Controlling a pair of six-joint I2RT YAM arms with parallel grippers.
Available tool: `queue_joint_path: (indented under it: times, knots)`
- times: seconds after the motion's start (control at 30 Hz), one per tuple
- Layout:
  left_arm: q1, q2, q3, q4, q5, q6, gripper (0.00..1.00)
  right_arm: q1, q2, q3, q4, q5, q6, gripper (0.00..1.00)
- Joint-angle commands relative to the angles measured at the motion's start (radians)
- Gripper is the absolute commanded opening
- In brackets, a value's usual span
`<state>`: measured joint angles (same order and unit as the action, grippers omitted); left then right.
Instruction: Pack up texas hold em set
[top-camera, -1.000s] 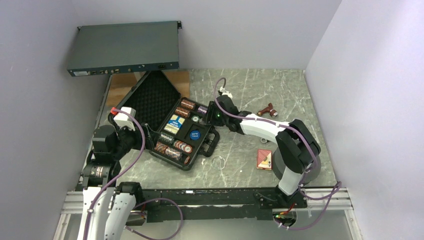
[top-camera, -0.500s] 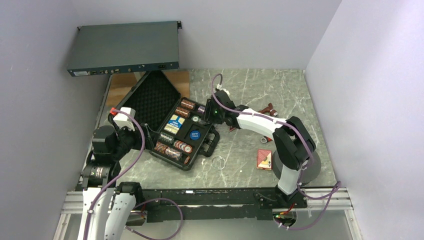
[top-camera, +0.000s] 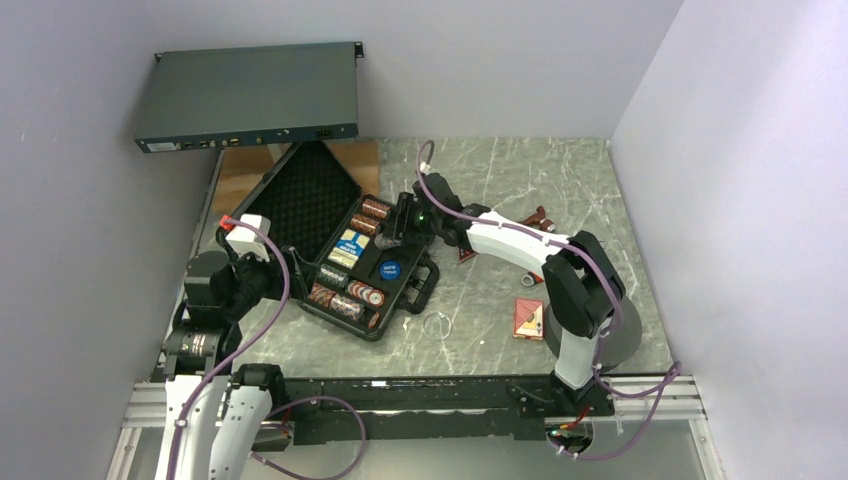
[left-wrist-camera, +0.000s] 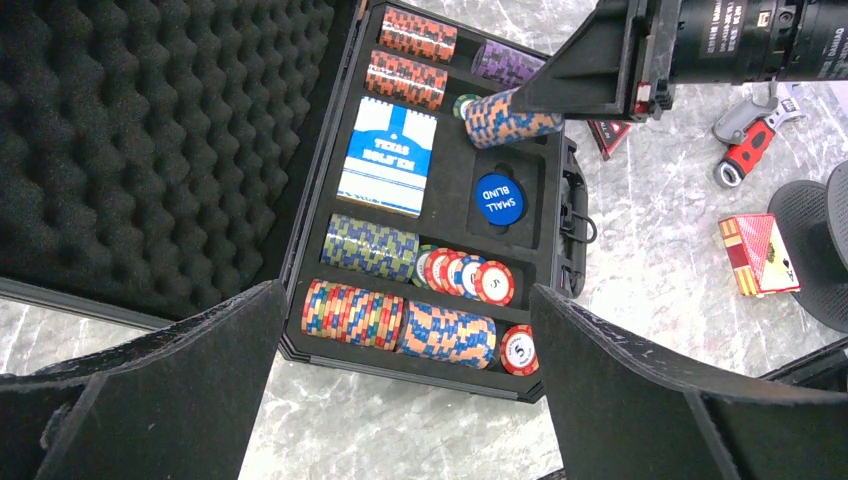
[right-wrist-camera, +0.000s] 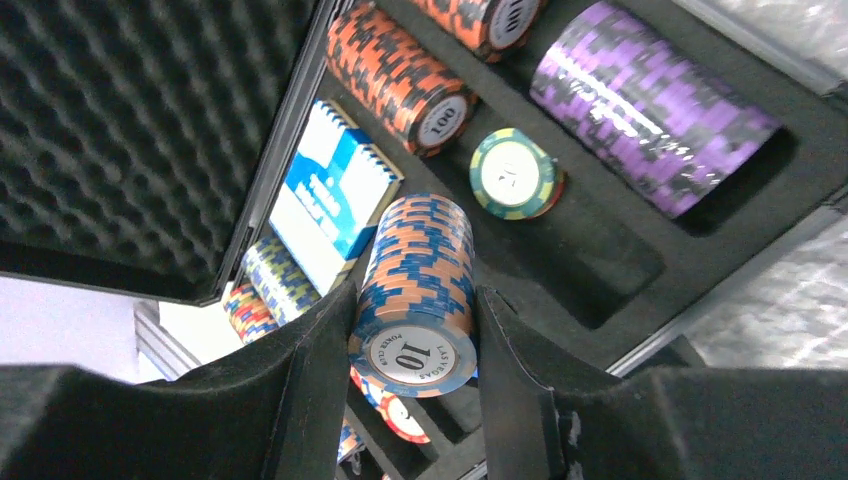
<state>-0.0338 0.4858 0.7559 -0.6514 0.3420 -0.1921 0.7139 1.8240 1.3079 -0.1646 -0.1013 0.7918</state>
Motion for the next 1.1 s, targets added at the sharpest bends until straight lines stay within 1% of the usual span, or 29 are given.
queue_joint_path:
  times: [0.0,0.13,0.23,0.33,0.47,0.63,0.7,0.83,0.9,1.03,1.07]
  knots:
    - [-0.002,-0.009,-0.003,0.032,-0.007,0.011,0.99,0.009,0.023,0.033,0.119,-0.059,0.027,0.0]
    - [-0.002,-0.017,-0.004,0.032,-0.01,0.009,0.99,-0.004,0.032,-0.044,0.199,0.024,0.025,0.0]
    - [-0.002,-0.018,-0.004,0.031,-0.012,0.008,0.99,-0.048,0.038,-0.084,0.237,0.026,0.058,0.0]
    - [-0.002,-0.017,-0.006,0.032,-0.011,0.01,0.99,-0.083,0.012,-0.094,0.268,-0.013,0.091,0.0]
    - [-0.002,-0.016,-0.004,0.033,-0.01,0.01,0.99,-0.084,-0.044,-0.117,0.311,0.043,0.097,0.0]
    - [-0.002,-0.023,-0.006,0.032,-0.016,0.01,0.99,-0.096,-0.05,-0.122,0.341,0.06,0.111,0.0]
    - [-0.002,-0.024,-0.006,0.033,-0.015,0.01,0.99,-0.097,-0.039,-0.143,0.378,0.056,0.115,0.0]
    - [-0.002,-0.024,-0.006,0.032,-0.017,0.009,0.99,-0.097,0.014,-0.144,0.386,0.019,0.125,0.0]
    - [-0.002,-0.026,-0.007,0.033,-0.016,0.011,0.99,-0.096,0.02,-0.193,0.444,-0.002,0.151,0.0]
    - [-0.002,-0.026,-0.006,0.032,-0.018,0.01,0.99,-0.089,0.001,-0.267,0.51,-0.002,0.183,0.0]
    - [-0.002,-0.024,-0.006,0.032,-0.016,0.011,0.99,-0.086,-0.008,-0.301,0.549,0.003,0.194,0.0]
